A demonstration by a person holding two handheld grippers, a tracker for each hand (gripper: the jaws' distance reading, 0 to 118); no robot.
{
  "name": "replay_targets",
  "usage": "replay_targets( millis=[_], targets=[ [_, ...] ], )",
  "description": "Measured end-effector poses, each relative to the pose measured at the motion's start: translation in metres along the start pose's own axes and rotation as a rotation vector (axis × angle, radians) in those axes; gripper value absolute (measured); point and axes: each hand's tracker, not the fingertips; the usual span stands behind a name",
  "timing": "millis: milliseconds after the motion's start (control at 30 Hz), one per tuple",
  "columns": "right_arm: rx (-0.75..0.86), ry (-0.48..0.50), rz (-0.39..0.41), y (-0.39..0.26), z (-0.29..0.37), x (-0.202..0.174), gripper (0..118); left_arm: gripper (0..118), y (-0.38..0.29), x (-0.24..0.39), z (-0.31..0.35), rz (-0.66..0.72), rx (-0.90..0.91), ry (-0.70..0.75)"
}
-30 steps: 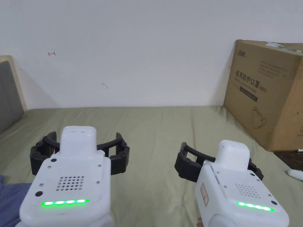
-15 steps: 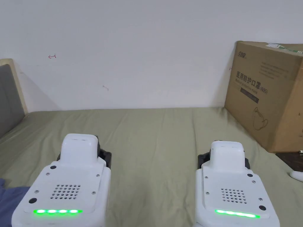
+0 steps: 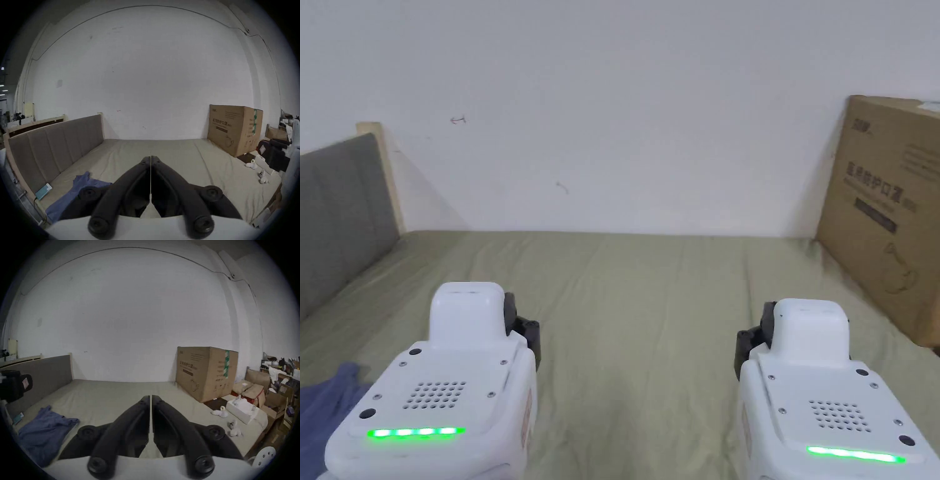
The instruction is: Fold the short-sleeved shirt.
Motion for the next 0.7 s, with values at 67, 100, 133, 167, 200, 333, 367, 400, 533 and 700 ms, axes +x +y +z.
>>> replay_targets(
  millis=[67, 100, 133, 167, 200, 333, 367, 400, 533, 700],
  targets=[
    [0.001, 0.094, -0.034, 0.004, -0.002, -0.019, 3, 0, 0.002, -0.022, 0.01, 0.014, -0.009, 0.05],
    [-0.004, 0.151, -0.057, 0.005, -0.004, -0.03, 3, 0, 0.002, -0.034, 0.016, 0.021, -0.008, 0.096],
    [-0.015, 0.195, -0.078, 0.006, -0.005, -0.04, 3, 0, 0.002, -0.045, 0.021, 0.022, -0.009, 0.126],
    [-0.029, 0.247, -0.099, 0.006, -0.007, -0.053, 3, 0, 0.002, -0.059, 0.029, 0.021, -0.015, 0.169],
    [-0.039, 0.289, -0.108, 0.005, -0.008, -0.065, 3, 0, 0.001, -0.071, 0.036, 0.019, -0.013, 0.217],
    [-0.082, 0.432, -0.088, -0.002, -0.007, -0.114, 3, 0, -0.004, -0.115, 0.064, 0.05, -0.041, 0.342],
    [-0.09, 0.464, -0.086, -0.004, -0.005, -0.124, 3, 0, -0.007, -0.124, 0.069, 0.058, -0.053, 0.371],
    [-0.1, 0.486, -0.081, -0.006, -0.004, -0.132, 3, 0, -0.009, -0.131, 0.072, 0.063, -0.062, 0.394],
    [-0.124, 0.536, -0.036, -0.014, 0.0, -0.155, 3, 0, -0.017, -0.15, 0.075, 0.077, -0.102, 0.435],
    [-0.16, 0.545, -0.023, -0.024, -0.008, -0.161, 3, 0, -0.033, -0.163, 0.043, 0.089, -0.231, 0.412]
  ],
)
